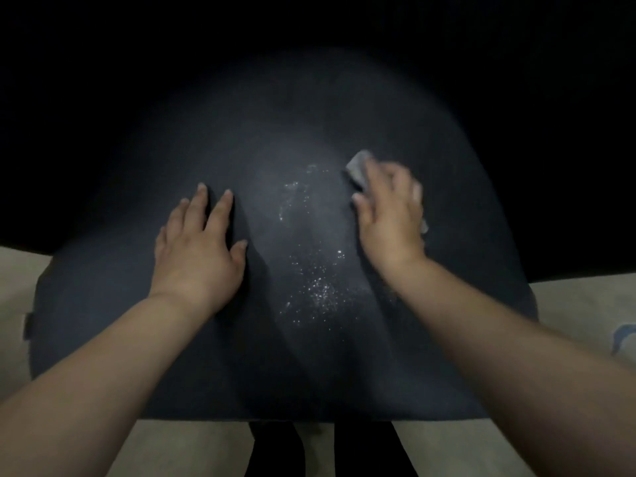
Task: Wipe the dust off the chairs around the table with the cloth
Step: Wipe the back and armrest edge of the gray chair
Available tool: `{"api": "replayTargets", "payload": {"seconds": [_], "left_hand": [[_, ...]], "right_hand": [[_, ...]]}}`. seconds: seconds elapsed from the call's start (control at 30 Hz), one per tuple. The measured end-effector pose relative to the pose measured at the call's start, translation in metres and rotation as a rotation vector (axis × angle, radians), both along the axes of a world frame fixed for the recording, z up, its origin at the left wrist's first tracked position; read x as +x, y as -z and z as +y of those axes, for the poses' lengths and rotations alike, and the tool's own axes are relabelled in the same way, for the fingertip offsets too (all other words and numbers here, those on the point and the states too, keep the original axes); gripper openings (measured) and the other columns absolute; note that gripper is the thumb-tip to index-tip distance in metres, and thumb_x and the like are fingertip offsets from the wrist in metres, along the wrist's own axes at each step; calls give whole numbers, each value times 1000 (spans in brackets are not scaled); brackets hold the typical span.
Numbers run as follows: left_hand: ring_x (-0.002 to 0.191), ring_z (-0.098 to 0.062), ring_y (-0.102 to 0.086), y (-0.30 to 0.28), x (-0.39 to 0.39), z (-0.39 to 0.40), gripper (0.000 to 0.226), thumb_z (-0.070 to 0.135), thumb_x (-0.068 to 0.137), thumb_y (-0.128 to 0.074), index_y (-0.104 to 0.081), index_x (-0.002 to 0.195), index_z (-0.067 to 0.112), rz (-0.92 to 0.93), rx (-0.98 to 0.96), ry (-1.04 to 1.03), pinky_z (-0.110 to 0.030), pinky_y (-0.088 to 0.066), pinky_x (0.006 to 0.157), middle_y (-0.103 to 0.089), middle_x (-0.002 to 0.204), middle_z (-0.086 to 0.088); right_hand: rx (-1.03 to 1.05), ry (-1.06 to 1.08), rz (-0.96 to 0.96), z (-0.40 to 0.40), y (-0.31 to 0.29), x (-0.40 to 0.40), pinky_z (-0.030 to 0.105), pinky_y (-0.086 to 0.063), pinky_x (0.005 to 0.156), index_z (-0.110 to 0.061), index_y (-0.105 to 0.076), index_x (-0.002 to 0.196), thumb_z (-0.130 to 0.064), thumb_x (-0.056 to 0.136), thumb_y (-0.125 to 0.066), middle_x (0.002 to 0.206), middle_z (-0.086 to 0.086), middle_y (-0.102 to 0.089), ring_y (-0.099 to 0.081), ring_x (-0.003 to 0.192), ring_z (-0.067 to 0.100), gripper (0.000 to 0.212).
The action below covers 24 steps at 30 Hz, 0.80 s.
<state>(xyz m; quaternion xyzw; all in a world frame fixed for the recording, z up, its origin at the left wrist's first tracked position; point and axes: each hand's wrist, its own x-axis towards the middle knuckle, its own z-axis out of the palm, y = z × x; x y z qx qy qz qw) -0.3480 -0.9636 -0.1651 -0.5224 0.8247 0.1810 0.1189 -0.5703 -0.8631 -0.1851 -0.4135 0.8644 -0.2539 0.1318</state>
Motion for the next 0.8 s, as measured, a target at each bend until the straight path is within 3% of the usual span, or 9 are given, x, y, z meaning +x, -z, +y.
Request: {"api": "replayTargets", "payload": {"seconds": [0.13, 0.27, 0.37, 0.5, 0.63, 0.8], "left_hand": [[147, -24, -4, -1, 3, 4, 72, 42, 93, -48, -8, 153, 33, 34, 6, -11, -48, -14, 118, -1, 162, 3], [147, -24, -5, 0, 8, 8, 73, 41, 93, -49, -8, 153, 32, 63, 7, -34, -46, -14, 118, -3, 162, 2], [147, -23, -1, 3, 10, 13, 71, 41, 94, -47, -9, 153, 31, 87, 11, -29, -44, -11, 120, -1, 162, 2], [148, -20, 4, 6, 9, 16, 69, 40, 95, -46, -9, 153, 32, 124, 28, -50, -42, -9, 120, 3, 162, 4], [148, -18, 6, 3, 9, 15, 71, 41, 95, -47, -8, 153, 32, 124, 40, -46, -43, -11, 120, 5, 162, 6], [147, -15, 11, 2, 11, 16, 71, 43, 95, -45, -5, 153, 34, 121, 75, -35, -48, -16, 119, 10, 161, 9]], "right_hand": [[-64, -180, -124, 27, -2, 34, 42, -39, 98, -23, -51, 138, -9, 89, -61, 125, 1, -51, -42, 114, 23, 52], [-104, -49, -124, -5, -4, -8, 32, -32, 105, -18, -41, 144, -10, 92, -56, 130, 8, -42, -41, 118, 23, 55], [-24, -10, -114, -50, 1, -33, 30, -27, 107, -16, -28, 149, -17, 94, -56, 140, 8, -33, -35, 128, 22, 62], [-49, -291, -37, -41, 6, 6, 39, -36, 102, -15, -49, 139, -6, 88, -59, 130, 12, -49, -45, 117, 32, 53], [-80, -459, -151, 4, 0, 39, 40, -40, 100, -15, -55, 134, -7, 87, -64, 124, 4, -54, -46, 113, 24, 48], [-113, -265, -86, -52, -1, 7, 27, -32, 99, -13, -54, 134, -11, 91, -58, 123, 10, -52, -45, 113, 27, 44]]}}
